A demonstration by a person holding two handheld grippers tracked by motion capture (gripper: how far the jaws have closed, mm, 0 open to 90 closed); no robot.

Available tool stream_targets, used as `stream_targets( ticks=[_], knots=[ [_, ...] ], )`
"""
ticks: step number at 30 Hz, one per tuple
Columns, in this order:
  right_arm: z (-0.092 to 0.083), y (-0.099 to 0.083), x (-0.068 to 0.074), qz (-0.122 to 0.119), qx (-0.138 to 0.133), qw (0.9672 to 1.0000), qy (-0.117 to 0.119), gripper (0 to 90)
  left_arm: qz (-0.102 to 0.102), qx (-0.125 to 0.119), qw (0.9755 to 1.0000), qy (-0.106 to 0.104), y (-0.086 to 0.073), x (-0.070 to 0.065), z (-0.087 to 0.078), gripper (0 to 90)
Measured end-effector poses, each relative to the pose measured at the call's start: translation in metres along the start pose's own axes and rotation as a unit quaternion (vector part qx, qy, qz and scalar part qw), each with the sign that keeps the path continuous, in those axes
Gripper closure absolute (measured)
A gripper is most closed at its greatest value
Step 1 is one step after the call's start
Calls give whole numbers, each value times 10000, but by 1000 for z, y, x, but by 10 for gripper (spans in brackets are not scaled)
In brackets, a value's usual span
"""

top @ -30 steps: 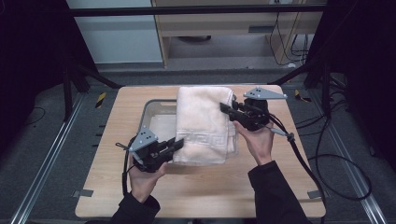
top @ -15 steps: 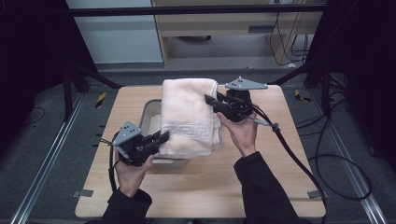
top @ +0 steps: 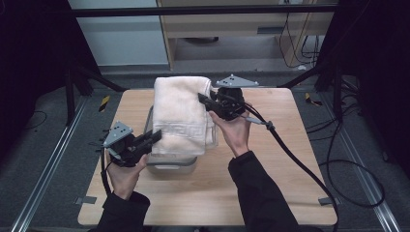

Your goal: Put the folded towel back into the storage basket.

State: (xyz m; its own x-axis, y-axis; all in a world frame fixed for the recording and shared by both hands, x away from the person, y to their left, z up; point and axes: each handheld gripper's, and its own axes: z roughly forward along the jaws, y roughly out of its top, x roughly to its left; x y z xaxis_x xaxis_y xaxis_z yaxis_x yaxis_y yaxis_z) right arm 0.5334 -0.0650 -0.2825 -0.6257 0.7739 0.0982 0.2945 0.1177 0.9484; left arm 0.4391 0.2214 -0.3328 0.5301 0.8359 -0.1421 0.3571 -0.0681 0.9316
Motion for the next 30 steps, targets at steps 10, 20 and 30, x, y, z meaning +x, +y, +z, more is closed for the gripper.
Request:
stream_targets(
  ticks=[10,20,30],
  knots=[
    [22,4,10,-4,-8,10000,82,686,-72,3,9997,250,0,18,-5,791],
    [47,1,18,-21,103,9999,81,687,-149,164,9985,491,-7,36,1,791],
    [71,-16,19,-37,328,9995,5,686,-179,438,9968,645,-20,50,12,792]
  ],
)
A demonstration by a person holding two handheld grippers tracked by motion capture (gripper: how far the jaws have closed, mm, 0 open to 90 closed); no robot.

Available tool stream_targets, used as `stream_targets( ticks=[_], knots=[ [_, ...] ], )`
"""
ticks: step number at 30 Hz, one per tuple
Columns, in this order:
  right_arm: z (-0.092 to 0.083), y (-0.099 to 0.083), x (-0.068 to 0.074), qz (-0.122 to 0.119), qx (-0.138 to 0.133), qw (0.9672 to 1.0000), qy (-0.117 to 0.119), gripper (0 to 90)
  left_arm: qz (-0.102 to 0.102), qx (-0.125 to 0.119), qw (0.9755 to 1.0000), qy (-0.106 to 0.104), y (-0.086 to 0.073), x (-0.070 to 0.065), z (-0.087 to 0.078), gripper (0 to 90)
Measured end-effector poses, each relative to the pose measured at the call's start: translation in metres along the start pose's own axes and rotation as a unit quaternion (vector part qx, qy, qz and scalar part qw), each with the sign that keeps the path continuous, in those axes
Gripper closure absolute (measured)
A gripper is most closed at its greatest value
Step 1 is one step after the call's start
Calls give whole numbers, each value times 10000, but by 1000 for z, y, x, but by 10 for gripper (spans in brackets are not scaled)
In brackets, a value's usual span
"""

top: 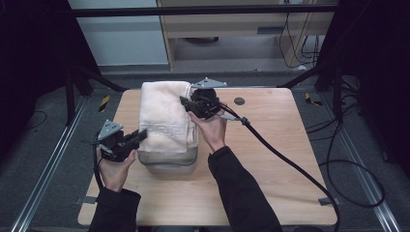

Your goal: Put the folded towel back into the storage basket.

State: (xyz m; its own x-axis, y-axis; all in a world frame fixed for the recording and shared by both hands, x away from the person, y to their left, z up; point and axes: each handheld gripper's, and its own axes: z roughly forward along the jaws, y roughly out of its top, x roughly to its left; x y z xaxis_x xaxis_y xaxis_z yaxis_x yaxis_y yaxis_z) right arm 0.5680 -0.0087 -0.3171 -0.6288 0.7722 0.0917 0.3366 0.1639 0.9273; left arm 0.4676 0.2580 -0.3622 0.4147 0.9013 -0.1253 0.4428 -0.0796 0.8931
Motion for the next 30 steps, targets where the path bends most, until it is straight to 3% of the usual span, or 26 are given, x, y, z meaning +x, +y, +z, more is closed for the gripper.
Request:
stream_targets(
  ticks=[30],
  knots=[
    [37,-46,-8,170,608,9980,-92,687,77,713,9973,148,-26,11,29,792]
  ],
)
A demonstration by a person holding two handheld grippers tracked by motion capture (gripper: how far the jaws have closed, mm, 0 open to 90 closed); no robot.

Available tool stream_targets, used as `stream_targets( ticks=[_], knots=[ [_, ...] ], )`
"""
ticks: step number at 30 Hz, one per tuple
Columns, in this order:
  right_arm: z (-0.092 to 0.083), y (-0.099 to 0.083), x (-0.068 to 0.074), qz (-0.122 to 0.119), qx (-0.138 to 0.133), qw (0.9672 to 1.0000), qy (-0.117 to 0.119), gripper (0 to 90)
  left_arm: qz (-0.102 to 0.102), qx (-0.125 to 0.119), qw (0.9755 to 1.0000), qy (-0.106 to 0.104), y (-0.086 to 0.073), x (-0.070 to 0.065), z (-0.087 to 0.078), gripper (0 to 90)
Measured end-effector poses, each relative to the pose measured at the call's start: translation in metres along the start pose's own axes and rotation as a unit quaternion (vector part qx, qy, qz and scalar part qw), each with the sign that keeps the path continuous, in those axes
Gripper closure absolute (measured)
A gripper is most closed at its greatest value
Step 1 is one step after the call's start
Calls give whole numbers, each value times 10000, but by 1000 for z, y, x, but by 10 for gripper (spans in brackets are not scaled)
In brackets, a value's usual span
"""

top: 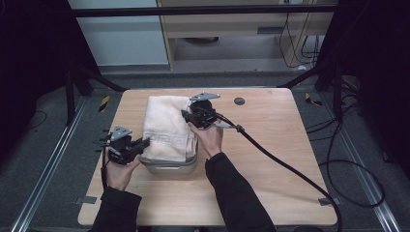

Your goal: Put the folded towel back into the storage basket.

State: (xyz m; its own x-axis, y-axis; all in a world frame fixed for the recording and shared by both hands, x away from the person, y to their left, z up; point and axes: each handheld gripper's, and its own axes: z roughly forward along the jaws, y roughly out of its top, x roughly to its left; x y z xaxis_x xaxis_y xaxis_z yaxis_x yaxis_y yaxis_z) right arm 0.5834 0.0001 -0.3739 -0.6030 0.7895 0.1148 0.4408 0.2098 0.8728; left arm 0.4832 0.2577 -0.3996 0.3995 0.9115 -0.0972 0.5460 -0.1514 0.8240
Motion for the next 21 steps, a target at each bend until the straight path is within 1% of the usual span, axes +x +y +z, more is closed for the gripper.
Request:
stream_targets(
  ticks=[2,6,7,14,18,21],
  knots=[
    [3,-4,0,-8,46,10000,1,687,20,74,10000,32,-2,1,3,792],
    [10,-11,-1,57,158,9999,-4,687,34,175,9998,68,-6,2,8,792],
    [12,-12,-1,61,179,9998,-6,687,40,236,9997,80,-7,2,11,792],
    [23,-25,-4,138,331,9994,-26,685,69,446,9989,101,-12,3,19,792],
    [28,-30,-6,139,382,9992,-61,682,97,519,9985,133,-14,3,23,791],
    [31,-32,-6,141,426,9990,-85,680,80,577,9982,152,-15,3,27,790]
  ],
)
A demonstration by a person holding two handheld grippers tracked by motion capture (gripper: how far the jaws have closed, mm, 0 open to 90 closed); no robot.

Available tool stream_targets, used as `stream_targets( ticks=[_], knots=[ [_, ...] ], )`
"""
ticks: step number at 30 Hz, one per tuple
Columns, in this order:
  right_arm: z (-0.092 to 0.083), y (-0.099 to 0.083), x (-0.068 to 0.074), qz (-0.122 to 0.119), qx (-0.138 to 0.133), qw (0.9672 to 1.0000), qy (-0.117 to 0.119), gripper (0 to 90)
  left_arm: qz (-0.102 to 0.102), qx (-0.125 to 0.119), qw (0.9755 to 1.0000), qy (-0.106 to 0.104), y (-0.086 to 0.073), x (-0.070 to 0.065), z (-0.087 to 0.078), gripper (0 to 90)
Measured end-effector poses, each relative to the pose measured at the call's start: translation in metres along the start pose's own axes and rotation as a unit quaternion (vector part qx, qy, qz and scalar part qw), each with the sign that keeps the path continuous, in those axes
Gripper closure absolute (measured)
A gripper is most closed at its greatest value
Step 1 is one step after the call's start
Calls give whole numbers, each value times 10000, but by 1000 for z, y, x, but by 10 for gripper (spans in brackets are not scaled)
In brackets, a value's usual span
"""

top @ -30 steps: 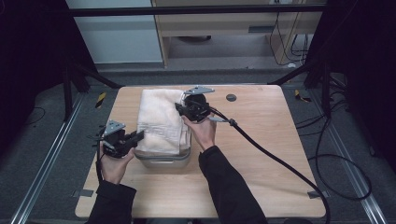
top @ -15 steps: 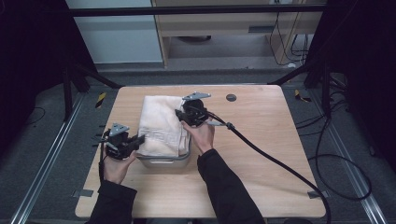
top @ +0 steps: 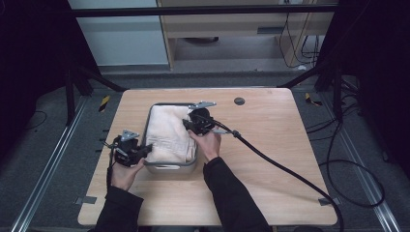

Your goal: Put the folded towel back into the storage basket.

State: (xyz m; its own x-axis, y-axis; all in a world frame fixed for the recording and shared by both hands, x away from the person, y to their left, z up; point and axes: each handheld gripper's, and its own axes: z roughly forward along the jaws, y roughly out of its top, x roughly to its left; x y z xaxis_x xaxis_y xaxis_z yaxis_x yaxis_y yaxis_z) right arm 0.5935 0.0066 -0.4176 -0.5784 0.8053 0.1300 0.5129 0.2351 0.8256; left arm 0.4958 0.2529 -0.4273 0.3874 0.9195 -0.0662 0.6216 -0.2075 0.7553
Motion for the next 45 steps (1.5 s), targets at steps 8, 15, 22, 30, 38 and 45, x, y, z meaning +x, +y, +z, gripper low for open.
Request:
stream_targets(
  ticks=[8,15,22,30,38,45],
  knots=[
    [9,-6,-1,-39,78,9999,-58,668,11,170,9998,63,-3,0,8,780],
    [12,-7,-3,-78,124,9999,-74,646,47,138,9998,126,-3,-2,8,753],
    [14,-8,-3,-249,179,9994,-149,620,51,102,9998,131,-1,-3,7,705],
    [4,-3,-2,-405,46,9991,-115,590,-38,-250,9996,121,4,-3,-8,677],
    [-28,3,-9,-420,-114,9990,-30,438,48,-627,9980,14,7,-8,-28,608],
    [-62,-1,-21,-447,-247,9987,-10,286,158,-799,9967,53,1,-6,-40,479]
  ],
)
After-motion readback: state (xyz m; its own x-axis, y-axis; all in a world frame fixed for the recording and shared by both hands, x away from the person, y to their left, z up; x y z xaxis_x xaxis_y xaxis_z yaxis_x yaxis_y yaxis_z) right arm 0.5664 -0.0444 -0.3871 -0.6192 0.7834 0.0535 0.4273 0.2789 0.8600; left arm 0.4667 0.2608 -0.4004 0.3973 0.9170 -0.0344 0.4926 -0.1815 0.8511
